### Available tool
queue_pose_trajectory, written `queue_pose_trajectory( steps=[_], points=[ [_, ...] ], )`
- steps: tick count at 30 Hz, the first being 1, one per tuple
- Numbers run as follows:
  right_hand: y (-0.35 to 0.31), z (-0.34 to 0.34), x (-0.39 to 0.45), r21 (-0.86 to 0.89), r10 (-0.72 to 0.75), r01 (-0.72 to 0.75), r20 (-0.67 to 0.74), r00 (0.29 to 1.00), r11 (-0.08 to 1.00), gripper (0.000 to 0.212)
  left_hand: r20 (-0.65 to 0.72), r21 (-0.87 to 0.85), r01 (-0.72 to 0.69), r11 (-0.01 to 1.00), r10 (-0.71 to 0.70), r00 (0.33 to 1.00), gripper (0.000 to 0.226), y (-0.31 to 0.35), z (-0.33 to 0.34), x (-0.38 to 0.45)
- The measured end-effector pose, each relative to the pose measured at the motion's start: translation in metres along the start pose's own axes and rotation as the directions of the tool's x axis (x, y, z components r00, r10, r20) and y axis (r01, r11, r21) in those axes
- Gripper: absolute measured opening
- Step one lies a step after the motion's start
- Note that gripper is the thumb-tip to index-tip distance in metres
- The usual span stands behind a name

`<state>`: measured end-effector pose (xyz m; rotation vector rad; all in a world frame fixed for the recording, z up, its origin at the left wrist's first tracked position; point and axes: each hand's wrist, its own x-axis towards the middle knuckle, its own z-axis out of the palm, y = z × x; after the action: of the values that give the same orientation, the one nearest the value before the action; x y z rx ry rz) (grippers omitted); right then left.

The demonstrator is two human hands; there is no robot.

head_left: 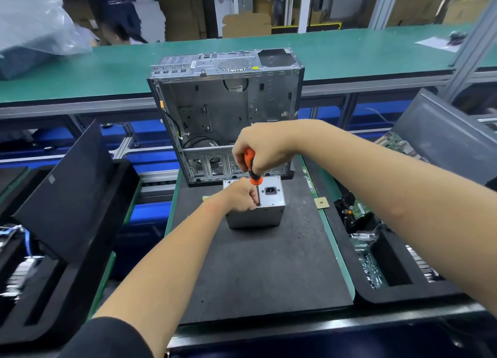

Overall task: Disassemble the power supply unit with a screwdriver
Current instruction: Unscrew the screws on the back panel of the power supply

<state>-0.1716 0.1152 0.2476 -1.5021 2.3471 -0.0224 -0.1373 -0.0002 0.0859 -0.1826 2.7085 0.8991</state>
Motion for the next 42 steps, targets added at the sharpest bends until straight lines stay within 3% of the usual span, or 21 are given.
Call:
queue_pose_trajectory(
  steps=[2, 6, 13, 17, 20, 25, 29, 35, 38, 42],
  points=[
    [0.001, 0.003, 0.000, 0.045, 0.037, -0.037, 0.004, 0.999, 0.998, 0.005, 0.005, -0.001, -0.009, 1.000, 0.009, 1.000, 0.015, 0.000, -0.001, -0.001],
    [0.002, 0.003, 0.000, 0.067, 0.144, -0.144, 0.001, 0.990, 0.987, 0.049, 0.009, -0.009, -0.024, 1.000, 0.024, 1.000, 0.015, 0.002, -0.002, -0.001],
    [0.005, 0.000, -0.003, -0.141, 0.090, -0.088, 0.014, 0.996, 0.986, 0.015, 0.002, 0.017, -0.044, 0.999, 0.044, 0.999, 0.015, 0.002, -0.002, -0.001],
    [0.010, 0.001, -0.003, -0.114, 0.111, -0.108, 0.026, 0.993, 0.988, 0.015, 0.004, 0.000, -0.039, 0.999, 0.039, 0.999, 0.015, 0.001, -0.001, -0.001],
    [0.012, 0.002, -0.001, -0.026, 0.240, -0.240, 0.015, 0.971, 0.970, 0.041, 0.006, -0.017, -0.036, 0.999, 0.036, 0.999, 0.019, 0.000, -0.001, -0.001],
    [0.014, -0.001, -0.002, -0.086, 0.153, -0.156, -0.032, 0.988, 0.984, 0.011, 0.000, -0.005, -0.052, 0.999, 0.052, 0.999, 0.019, -0.001, 0.001, 0.000],
    [0.014, 0.004, -0.002, -0.108, 0.141, -0.144, -0.035, 0.989, 0.984, 0.012, -0.015, 0.048, -0.077, 0.996, 0.078, 0.997, 0.020, -0.002, 0.002, 0.000],
    [0.013, 0.009, 0.002, -0.090, 0.271, -0.274, -0.050, 0.961, 0.957, 0.028, -0.104, 0.006, -0.179, 0.984, 0.178, 0.978, 0.019, -0.016, 0.008, -0.007],
    [0.016, 0.007, 0.001, -0.110, 0.207, -0.208, -0.025, 0.978, 0.972, 0.017, -0.209, 0.029, -0.250, 0.968, 0.251, 0.945, 0.009, -0.022, 0.013, -0.013],
    [0.018, 0.007, -0.002, -0.188, 0.120, -0.133, -0.078, 0.990, 0.973, 0.014, -0.290, 0.101, -0.232, 0.967, 0.252, 0.923, 0.008, -0.020, 0.018, -0.015]
  ],
)
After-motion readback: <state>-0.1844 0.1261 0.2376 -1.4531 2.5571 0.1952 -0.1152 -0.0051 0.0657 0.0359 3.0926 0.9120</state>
